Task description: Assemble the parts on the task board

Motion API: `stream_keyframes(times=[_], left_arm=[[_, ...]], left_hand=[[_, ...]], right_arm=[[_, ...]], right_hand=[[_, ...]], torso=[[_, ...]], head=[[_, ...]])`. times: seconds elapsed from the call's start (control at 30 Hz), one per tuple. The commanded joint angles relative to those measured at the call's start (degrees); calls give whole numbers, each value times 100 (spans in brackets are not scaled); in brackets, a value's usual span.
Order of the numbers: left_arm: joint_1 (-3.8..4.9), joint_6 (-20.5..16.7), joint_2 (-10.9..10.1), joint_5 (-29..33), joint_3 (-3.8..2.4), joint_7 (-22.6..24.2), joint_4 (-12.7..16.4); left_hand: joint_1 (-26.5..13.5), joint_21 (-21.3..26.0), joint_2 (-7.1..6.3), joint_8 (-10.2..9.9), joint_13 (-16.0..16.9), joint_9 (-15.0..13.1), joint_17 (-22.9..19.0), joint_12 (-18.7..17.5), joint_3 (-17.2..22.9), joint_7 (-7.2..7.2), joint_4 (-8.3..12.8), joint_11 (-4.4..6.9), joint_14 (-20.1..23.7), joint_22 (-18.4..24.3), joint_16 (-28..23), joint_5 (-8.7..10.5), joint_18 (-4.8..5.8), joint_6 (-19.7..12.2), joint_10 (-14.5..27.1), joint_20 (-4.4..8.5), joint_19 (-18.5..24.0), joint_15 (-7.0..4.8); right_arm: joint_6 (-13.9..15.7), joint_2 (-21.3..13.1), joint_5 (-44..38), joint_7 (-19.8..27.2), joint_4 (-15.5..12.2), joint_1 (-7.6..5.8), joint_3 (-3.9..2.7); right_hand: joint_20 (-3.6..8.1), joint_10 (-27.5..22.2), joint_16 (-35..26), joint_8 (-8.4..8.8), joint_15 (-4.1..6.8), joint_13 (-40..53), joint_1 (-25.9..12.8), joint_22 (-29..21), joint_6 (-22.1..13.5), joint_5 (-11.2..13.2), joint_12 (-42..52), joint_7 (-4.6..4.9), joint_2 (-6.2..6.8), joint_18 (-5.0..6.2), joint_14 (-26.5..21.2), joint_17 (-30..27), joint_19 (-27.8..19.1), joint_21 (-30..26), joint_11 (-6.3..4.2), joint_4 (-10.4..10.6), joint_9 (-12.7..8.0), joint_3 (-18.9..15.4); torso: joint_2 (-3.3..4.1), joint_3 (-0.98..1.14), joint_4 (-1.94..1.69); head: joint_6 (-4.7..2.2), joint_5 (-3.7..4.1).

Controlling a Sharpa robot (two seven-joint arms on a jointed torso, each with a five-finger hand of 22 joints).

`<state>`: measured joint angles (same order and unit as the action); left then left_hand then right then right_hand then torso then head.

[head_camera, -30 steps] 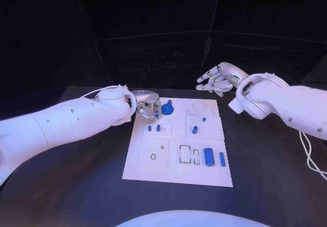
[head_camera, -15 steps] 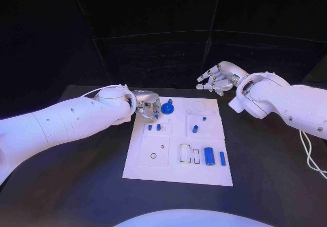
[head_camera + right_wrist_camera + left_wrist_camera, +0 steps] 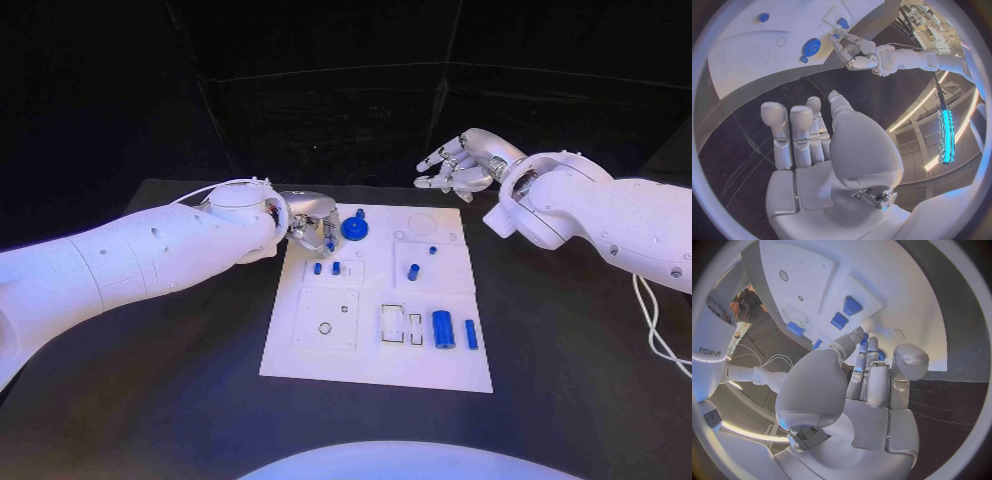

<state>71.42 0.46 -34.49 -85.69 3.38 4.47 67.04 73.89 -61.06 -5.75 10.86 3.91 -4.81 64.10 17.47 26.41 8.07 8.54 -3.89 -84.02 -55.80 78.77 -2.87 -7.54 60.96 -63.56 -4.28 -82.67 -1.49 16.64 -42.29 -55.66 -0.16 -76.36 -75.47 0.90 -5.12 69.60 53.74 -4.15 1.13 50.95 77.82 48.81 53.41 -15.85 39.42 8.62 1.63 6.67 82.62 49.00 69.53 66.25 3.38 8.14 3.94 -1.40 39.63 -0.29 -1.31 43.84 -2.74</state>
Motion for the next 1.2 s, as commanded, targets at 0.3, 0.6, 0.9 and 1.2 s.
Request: stream_keyframes(times=[0.3, 0.6, 0.9, 1.2], left_arm=[[6, 18, 17, 26, 0, -38, -7], [6, 31, 33, 26, 0, -47, -6], [6, 76, 46, 26, 0, -55, 4], [6, 89, 50, 25, 0, -69, 3]], left_hand=[[-122, -14, -29, -113, -12, 44, -22, -86, -102, 3, -7, -38, -145, -27, -5, -2, 81, -147, 46, -30, 36, 71], [-119, -16, 10, -114, -7, 42, -19, -97, -103, 2, -18, -34, -146, -32, 1, -4, 79, -116, 21, -34, 37, 71], [-49, -26, 72, -94, 20, 28, -24, -79, -102, -27, 14, 7, -146, -55, 12, -4, 70, 12, -131, -26, 37, 42], [-38, -31, 80, -93, 25, 26, -23, -75, -104, -33, 21, 15, -146, -62, 15, -4, 70, 33, -157, -22, 36, 36]], right_arm=[[-40, 12, -13, 43, -2, -11, -5], [-49, 8, -13, 43, -8, -11, -5], [-55, 7, -13, 40, -10, -11, -5], [-65, 7, -13, 37, -17, -11, -5]], right_hand=[[4, -35, -24, 3, 1, -13, 49, -17, -49, -36, -32, 4, -19, 114, 28, -14, 15, -42, -2, 10, 1, 1], [5, -29, -13, 3, 1, -1, 49, -14, -49, -36, -17, 4, -20, 113, 30, 1, 17, -41, -2, 11, 2, 1], [5, -29, -13, 3, 1, -1, 49, -14, -49, -36, -17, 4, -20, 113, 30, 1, 17, -41, -2, 11, 2, 1], [5, -29, -13, 3, 1, -1, 49, -14, -49, -36, -17, 4, -20, 113, 30, 1, 17, -41, -2, 11, 2, 1]], torso=[[-3, 1, 6], [-4, 1, 5], [4, -2, 2], [4, 0, 2]], head=[[-3, 37], [-12, 47], [-19, 56], [-21, 64]])
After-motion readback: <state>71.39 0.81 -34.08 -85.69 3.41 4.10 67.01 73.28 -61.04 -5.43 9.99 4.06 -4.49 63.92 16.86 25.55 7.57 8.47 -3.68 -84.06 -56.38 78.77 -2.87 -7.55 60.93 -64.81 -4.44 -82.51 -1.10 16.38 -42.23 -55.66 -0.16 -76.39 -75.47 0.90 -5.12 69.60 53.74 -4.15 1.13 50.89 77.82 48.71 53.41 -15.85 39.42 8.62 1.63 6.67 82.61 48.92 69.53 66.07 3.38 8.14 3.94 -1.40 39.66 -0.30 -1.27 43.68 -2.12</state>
